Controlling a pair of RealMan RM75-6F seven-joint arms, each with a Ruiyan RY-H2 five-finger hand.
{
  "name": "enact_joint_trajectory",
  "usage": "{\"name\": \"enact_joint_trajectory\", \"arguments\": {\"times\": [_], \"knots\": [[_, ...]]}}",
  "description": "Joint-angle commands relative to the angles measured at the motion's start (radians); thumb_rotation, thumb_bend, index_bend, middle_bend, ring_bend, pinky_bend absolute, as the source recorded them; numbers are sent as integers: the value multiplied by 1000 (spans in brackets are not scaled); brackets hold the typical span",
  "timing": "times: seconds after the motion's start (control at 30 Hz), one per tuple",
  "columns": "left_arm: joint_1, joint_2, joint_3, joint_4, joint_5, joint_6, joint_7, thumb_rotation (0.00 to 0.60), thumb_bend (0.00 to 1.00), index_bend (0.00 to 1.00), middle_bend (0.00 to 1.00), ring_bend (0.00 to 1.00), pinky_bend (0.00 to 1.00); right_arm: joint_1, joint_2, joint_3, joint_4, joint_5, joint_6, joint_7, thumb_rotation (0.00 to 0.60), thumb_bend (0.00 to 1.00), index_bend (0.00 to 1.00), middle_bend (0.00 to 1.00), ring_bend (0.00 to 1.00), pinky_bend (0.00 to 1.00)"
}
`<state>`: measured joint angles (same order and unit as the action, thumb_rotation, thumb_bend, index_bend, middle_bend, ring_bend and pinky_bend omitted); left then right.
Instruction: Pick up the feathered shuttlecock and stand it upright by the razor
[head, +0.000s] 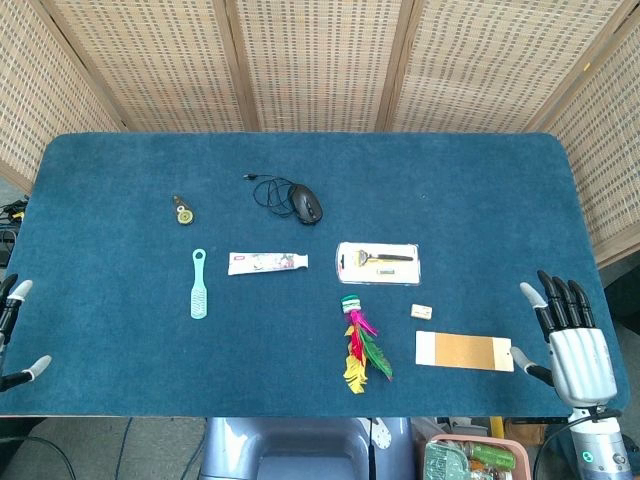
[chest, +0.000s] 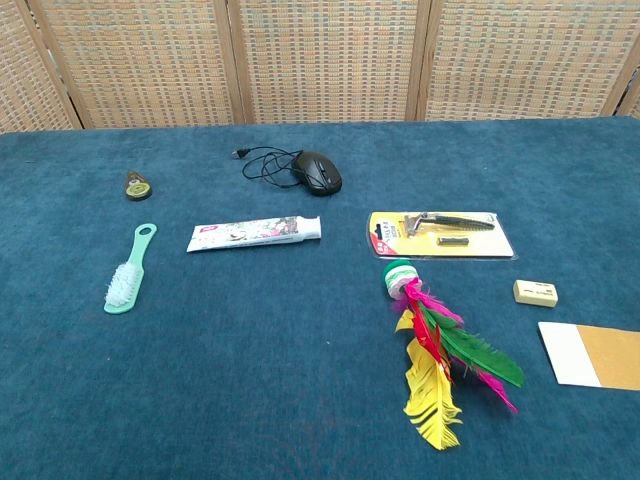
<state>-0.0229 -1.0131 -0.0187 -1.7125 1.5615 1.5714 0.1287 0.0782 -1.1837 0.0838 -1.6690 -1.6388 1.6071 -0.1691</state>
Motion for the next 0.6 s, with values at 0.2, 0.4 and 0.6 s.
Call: {"name": "enact_joint_trajectory", "arguments": {"times": [0.2,0.4,0.6], "knots": [[1,-4,2,3,5,2,3,600,0,0,0,0,0,3,5,-7,1,-18,1,30,600,0,0,0,0,0],[-6,-6,0,0,2,-11,11,600,0,0,0,0,0,84,-22,-58,77,-164,-80,125,600,0,70,0,0,0],[-17,-12,-13,-4,-32,-33,30,600,0,0,0,0,0,233,-82,-104,212,-318,-214,248,600,0,222,0,0,0]]}}
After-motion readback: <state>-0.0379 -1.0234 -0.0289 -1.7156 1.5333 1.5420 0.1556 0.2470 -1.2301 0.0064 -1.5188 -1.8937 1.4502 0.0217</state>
